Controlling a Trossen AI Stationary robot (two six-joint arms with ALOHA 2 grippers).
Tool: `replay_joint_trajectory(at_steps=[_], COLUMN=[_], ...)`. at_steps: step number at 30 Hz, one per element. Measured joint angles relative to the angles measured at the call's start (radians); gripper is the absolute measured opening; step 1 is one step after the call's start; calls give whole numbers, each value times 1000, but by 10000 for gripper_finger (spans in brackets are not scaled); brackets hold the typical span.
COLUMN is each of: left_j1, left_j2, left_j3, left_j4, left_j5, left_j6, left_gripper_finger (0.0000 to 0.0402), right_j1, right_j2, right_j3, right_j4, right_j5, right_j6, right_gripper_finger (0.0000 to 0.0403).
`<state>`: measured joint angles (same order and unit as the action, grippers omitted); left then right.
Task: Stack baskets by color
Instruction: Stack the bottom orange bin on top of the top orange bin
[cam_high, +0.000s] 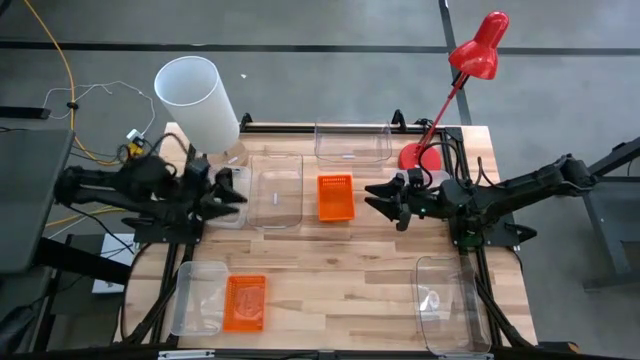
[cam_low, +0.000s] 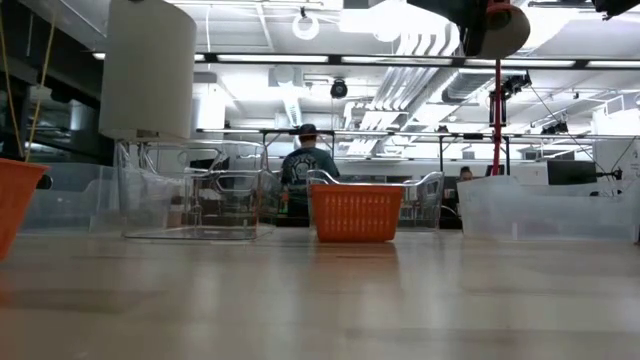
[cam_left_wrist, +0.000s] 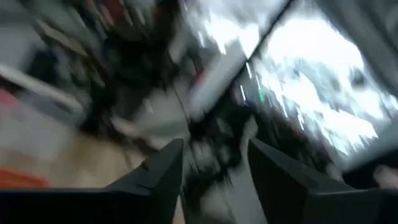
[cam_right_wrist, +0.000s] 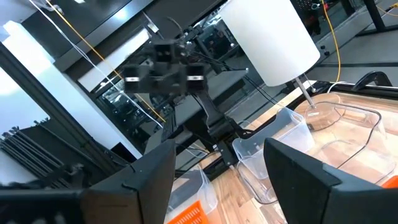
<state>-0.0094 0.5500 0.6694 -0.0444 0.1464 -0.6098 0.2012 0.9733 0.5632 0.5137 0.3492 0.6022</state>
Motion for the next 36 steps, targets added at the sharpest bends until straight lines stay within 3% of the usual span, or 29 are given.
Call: replay_joint_trajectory(at_steps=[3,5,11,14,17,23,36], left_j1=[-28,-70,-277,-399,-503,-599,-612], left_j2=[134,215,392,479,570,739,947], left_j3=[156,238,317,317,317,316,298], left_j4=[-210,-356,-644,-717,-780,-810,-810], left_j5=[160,213,225,162,16,-254,-315], left_j6=[-4,-6,-35,-49,-50,-85,-45], left_gripper_finger=[192,195,189,189,189,188,188], right_j1=[0,0,0,0,0,0,0], right_j2=[0,0,1,1,1,1,1], right_j3=[0,0,0,0,0,0,0], right_j4=[0,0,0,-3,-8,-9,-29], right_j5=[0,0,0,-6,-10,-14,-19], right_j6=[0,0,0,0,-21,-37,-54], right_gripper_finger=[232,232,232,232,232,232,232])
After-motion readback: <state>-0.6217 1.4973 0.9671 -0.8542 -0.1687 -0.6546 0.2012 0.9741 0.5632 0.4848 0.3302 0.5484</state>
